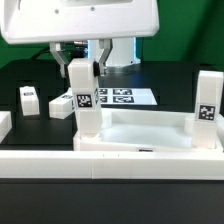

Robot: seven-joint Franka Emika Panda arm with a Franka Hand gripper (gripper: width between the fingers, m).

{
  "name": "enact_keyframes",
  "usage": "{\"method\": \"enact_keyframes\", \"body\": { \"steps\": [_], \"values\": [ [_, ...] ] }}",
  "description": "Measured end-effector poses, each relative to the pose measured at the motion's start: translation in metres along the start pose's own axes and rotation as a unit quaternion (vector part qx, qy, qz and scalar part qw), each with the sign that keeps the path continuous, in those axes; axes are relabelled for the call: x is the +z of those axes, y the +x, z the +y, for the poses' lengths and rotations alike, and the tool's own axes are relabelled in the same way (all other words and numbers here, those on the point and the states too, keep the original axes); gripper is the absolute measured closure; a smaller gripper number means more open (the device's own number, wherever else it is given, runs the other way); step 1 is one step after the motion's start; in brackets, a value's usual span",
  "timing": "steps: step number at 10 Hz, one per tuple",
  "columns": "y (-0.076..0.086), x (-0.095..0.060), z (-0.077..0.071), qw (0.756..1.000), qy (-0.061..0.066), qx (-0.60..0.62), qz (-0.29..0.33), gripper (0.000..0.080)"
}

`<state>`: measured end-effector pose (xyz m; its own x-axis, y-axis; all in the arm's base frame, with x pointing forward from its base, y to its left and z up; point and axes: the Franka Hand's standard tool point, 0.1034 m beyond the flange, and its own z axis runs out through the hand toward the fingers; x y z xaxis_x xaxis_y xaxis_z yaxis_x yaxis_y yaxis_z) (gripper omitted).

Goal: Assemble desk

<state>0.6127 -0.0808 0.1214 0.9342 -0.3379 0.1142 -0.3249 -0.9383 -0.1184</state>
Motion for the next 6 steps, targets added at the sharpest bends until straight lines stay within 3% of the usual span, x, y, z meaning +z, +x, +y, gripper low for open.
{"method": "enact_keyframes", "body": {
  "steps": [3,6],
  "values": [
    [-0.0027,0.0019,-0.0079,0.991,0.007,0.134,-0.002,0.0509],
    [-0.0029,0.0029,-0.0115,0.966,0.007,0.26,0.0,0.0509]
  ]
}}
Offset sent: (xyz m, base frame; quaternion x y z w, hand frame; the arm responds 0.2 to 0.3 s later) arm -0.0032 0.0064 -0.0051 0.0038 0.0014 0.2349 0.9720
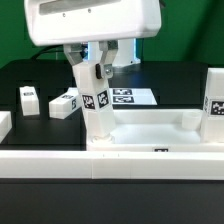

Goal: Assemble desk

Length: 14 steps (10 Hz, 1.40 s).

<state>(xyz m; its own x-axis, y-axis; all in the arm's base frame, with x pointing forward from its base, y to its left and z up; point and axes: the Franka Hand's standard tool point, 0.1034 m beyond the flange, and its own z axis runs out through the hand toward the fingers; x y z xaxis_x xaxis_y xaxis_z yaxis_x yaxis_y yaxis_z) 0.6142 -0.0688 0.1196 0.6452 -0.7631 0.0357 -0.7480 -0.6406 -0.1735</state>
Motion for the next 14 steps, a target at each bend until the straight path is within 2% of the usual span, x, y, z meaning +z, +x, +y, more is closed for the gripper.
{"method": "enact_keyframes", "body": {
  "steps": [3,6,7,8,9,10,14],
  "values": [
    [-0.0087,0.0029,-0.0064,0.992,0.003,0.126,-0.009,0.0509],
    [-0.0098,0.0029,-0.0066,0.985,0.006,0.174,-0.016,0.0509],
    [-0.0106,0.0031,-0.0074,0.986,0.006,0.169,-0.016,0.0429],
    [-0.0106,0.0032,-0.0074,0.989,0.006,0.146,-0.016,0.028],
    [-0.0104,0.0035,-0.0077,0.994,0.003,0.106,-0.015,0.028],
    [-0.0092,0.0033,-0.01,0.998,0.002,0.065,-0.013,0.0176],
    [-0.0092,0.0038,-0.0097,0.997,0.004,-0.077,-0.013,0.0151]
  ]
}}
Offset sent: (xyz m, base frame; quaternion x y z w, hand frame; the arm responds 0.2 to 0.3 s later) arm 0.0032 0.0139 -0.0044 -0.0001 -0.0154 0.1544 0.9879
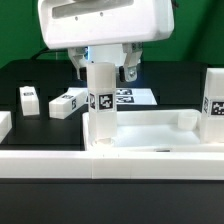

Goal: Assemble desk

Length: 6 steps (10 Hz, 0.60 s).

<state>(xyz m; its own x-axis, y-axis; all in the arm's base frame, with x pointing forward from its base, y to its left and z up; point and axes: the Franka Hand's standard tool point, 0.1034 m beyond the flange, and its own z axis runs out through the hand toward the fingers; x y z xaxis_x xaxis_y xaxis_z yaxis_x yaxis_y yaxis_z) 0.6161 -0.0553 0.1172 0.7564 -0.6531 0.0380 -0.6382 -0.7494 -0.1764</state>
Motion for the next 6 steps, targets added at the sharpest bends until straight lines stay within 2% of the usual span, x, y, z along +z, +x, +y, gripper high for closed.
{"method": "enact_keyframes", "body": {
  "steps": [1,2,4,5,6],
  "values": [
    [0.0,0.0,0.0,1.0,0.0,-0.029,0.0,0.0151],
    [0.0005,0.0001,0.0012,0.994,-0.015,-0.11,0.004,0.0151],
    [0.0015,-0.0005,0.0005,0.97,-0.034,-0.24,0.009,0.0151],
    [0.0005,-0.0003,-0.0009,0.963,-0.035,-0.268,0.008,0.0151],
    [0.0023,-0.0007,-0.002,0.943,-0.037,-0.33,0.013,0.0151]
  ]
}}
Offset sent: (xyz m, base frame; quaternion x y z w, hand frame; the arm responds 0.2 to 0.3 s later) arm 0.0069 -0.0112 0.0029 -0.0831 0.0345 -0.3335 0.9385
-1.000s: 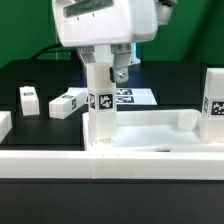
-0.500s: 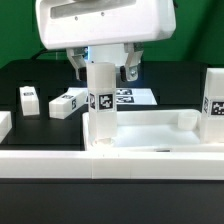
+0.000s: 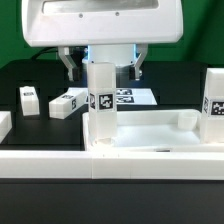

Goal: Assemble desk

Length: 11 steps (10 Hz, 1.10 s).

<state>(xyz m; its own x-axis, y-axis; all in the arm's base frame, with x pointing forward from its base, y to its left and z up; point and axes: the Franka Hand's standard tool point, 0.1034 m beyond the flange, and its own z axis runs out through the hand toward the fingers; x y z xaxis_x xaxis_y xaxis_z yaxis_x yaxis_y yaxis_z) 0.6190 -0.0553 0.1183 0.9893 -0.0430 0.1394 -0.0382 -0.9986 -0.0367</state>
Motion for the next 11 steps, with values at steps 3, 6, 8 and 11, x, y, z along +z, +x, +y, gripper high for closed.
{"method": "enact_keyframes", "body": {
  "steps": [3,6,8,11],
  "values": [
    [0.0003,0.0013,0.0004,0.991,-0.001,-0.136,0.001,0.0151],
    [-0.0001,0.0018,0.0026,0.983,0.0,-0.183,0.001,0.0212],
    [-0.0001,0.0018,0.0027,0.983,0.0,-0.184,0.001,0.0485],
    [-0.0002,0.0018,0.0026,0.985,0.0,-0.173,0.001,0.0511]
  ]
}}
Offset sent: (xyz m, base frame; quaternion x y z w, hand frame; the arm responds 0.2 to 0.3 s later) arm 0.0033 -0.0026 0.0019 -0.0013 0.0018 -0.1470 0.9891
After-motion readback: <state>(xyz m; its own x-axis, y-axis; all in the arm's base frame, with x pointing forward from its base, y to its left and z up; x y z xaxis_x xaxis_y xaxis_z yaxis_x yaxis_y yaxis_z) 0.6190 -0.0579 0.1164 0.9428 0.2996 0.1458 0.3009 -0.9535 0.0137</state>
